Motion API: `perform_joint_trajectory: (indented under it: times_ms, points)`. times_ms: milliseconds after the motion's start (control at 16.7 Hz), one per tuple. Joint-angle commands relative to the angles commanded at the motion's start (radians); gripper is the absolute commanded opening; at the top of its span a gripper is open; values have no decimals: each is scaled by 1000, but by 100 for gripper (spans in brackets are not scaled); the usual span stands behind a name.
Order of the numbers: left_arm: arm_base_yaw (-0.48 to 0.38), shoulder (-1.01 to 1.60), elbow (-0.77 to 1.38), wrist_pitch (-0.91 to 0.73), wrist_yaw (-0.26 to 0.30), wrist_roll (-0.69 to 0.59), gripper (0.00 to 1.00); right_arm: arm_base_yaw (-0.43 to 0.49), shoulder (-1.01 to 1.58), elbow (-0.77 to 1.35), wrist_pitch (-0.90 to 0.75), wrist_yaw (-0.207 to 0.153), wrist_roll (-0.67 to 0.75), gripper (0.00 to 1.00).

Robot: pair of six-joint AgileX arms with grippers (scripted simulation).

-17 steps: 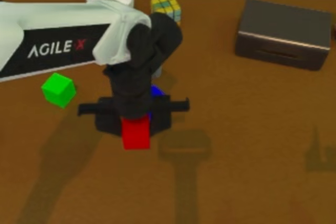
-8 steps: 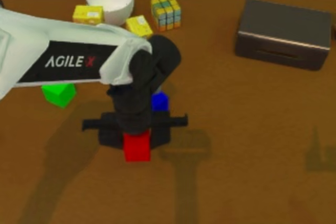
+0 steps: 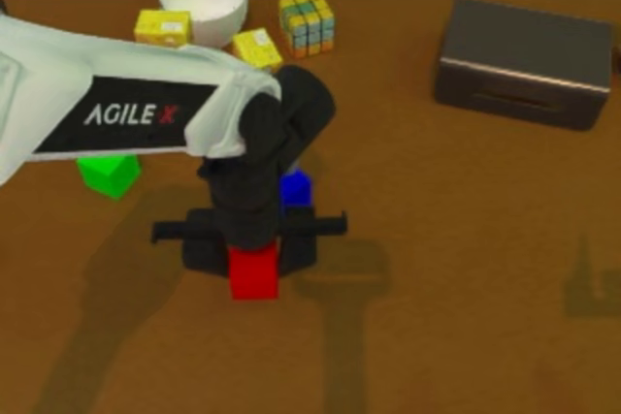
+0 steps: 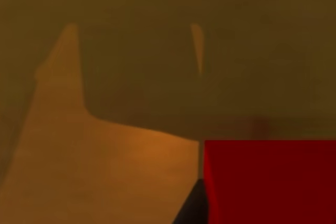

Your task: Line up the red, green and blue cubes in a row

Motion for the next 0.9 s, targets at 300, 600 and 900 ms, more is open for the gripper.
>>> perform_joint_trajectory:
  times_ms: [300,600,900]
  points:
    - [0,0,0,0,0,0,98,0,0,0,0,0,0,100]
    - [0,0,0,0,0,0,100,0,0,0,0,0,0,100]
    - [0,-2,3,-4,0,0,100,0,0,0,0,0,0,100]
